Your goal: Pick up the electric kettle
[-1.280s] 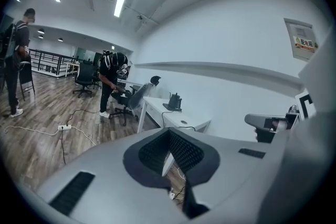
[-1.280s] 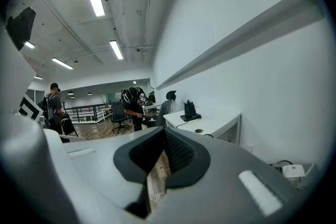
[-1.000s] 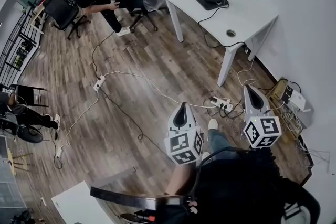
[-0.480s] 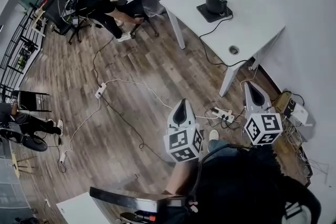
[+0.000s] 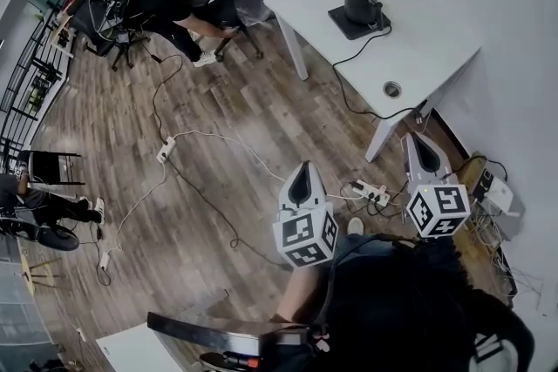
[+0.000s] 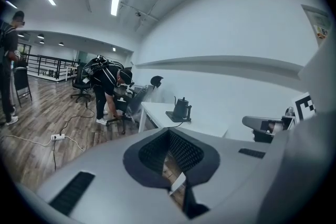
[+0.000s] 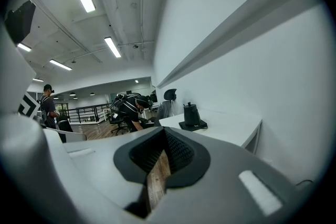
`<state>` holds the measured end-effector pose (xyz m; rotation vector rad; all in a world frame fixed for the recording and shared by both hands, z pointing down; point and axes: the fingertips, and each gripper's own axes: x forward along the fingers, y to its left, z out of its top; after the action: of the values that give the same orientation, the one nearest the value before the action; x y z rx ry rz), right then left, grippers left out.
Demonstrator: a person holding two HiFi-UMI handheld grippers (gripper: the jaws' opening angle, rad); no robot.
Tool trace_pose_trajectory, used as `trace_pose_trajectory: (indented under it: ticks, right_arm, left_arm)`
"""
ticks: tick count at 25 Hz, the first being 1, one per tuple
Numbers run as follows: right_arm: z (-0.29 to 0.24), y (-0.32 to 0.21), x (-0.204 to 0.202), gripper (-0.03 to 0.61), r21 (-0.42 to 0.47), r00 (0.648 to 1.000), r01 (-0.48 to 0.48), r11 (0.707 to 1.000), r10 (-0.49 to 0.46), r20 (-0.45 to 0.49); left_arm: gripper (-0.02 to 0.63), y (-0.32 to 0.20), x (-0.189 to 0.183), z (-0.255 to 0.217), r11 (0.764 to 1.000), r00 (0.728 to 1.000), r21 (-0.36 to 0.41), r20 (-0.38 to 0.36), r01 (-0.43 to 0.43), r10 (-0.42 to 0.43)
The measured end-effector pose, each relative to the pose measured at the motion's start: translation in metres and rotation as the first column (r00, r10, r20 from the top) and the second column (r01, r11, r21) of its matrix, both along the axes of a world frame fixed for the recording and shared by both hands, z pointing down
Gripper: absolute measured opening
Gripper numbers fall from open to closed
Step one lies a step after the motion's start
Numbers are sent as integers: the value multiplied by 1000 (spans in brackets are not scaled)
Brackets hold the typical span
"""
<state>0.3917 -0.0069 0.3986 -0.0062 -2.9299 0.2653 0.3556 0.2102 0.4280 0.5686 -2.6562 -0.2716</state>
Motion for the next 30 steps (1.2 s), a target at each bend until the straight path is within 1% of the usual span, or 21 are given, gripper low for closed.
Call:
trace_pose_trajectory:
  ticks: [4,7,13,20,25,30]
  right_arm:
    - [0,3,-22,2,9,1000,-2,1000,2,-1]
    - [1,6,-48,2,15,1000,-12,1000,12,0]
    - [5,14,-121,2,18,999,-49,999,50,-3]
    - [-8,28,-210,2,39,996,-84,996,83,22]
    - [-8,42,-259,2,40,994,-108,993,107,22]
    - [-8,55,-290,2,39,990,-139,989,138,34]
  left_arm:
    - [0,3,-23,1,1000,1000,6,-3,2,-2]
    - [0,7,-50,2,1000,1000,10,0,-5,5]
    - [0,16,-129,2,999,999,6,12,-37,37]
    - [0,27,-226,-3,997,997,9,25,-71,71]
    - [0,42,-276,-2,996,995,12,23,-93,92]
    - [0,54,-309,1,992,992,13,23,-127,127]
